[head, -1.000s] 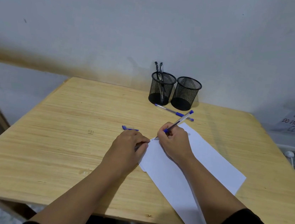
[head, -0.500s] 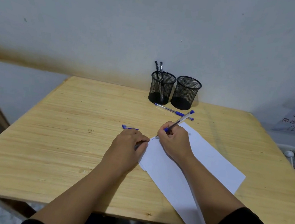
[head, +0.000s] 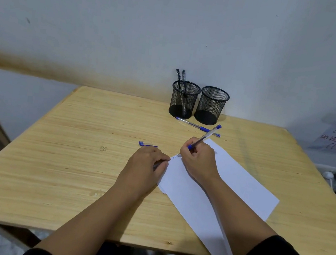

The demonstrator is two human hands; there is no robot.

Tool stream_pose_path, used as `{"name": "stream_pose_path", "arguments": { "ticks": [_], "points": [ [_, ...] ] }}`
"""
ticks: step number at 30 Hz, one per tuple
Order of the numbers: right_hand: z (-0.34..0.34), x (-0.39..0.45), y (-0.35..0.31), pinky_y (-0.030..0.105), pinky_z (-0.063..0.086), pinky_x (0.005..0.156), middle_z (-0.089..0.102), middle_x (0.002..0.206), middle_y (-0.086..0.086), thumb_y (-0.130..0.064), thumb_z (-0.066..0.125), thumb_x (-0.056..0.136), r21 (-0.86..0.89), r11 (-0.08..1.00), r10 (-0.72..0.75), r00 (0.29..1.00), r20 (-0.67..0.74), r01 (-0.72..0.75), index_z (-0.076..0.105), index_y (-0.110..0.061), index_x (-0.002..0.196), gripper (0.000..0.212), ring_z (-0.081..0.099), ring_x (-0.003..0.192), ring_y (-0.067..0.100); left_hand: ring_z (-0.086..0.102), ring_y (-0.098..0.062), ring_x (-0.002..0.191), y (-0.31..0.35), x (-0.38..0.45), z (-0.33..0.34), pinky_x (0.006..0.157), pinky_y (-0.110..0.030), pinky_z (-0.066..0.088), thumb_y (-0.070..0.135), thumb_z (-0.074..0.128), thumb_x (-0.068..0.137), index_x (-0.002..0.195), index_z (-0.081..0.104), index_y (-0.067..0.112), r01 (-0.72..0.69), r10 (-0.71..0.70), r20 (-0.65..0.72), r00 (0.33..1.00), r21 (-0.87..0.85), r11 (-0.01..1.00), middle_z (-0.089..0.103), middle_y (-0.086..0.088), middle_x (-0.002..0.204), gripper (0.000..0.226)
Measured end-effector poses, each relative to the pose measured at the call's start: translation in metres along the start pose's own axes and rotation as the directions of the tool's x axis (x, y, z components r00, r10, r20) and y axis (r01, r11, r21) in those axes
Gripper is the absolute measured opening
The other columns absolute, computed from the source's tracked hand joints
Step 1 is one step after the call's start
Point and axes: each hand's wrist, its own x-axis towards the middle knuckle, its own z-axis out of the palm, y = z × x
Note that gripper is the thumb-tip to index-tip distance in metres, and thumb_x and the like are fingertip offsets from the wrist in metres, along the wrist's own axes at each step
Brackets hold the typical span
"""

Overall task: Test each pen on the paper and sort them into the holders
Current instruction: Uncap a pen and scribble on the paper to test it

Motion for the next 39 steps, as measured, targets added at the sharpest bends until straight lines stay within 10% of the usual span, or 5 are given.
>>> {"name": "stream_pose_path", "arguments": {
  "ticks": [15,22,31,39],
  "points": [
    [-0.019,-0.007,-0.005,0.024,0.046,0.050,0.061,0.065,0.007,-0.013,0.057,0.088,0.382,0.907,0.183,0.983,0.023,-0.178,0.061,-0.004,0.091,0.011,0.053,0.055,0.016,0.053,-0.013,0.102,-0.002,0.013,-0.019,0.076,-0.005,0.027,0.017,0.058,0.086,0.111,0.063,0.018,0.171,-0.193,-0.230,0.954,-0.110,0.979,0.061,0.001,0.113,0.026],
    [-0.033,-0.010,-0.015,0.022,0.032,0.044,0.056,0.064,0.007,-0.007,0.048,0.091,0.527,0.807,0.246,0.963,0.114,-0.269,0.063,-0.011,0.081,0.018,0.045,0.050,0.013,0.049,-0.021,0.103,-0.022,0.033,-0.020,0.080,-0.021,0.029,0.021,0.058,0.086,0.095,0.066,0.017,0.308,-0.307,-0.029,0.951,0.034,0.951,0.063,0.000,0.103,0.013],
    [-0.041,-0.015,-0.038,0.016,0.033,0.041,0.057,0.062,0.006,-0.003,0.055,0.087,0.551,0.819,0.100,0.986,0.136,-0.159,0.055,-0.013,0.073,0.017,0.046,0.045,0.009,0.055,-0.007,0.072,0.022,0.028,-0.035,0.061,-0.014,0.038,0.019,0.063,0.085,0.088,0.065,0.023,0.304,-0.303,0.062,0.951,-0.376,0.876,0.065,0.004,0.083,0.005],
    [-0.050,-0.024,-0.052,0.017,0.032,0.043,0.055,0.060,0.005,-0.003,0.057,0.086,0.573,0.812,0.038,0.989,0.146,-0.116,0.055,-0.011,0.075,0.014,0.043,0.043,0.008,0.058,-0.016,0.079,0.043,0.019,-0.048,0.073,-0.027,0.047,0.020,0.066,0.083,0.084,0.066,0.028,0.252,-0.238,0.089,0.967,-0.462,0.850,0.067,0.001,0.084,0.008]
  ]
}}
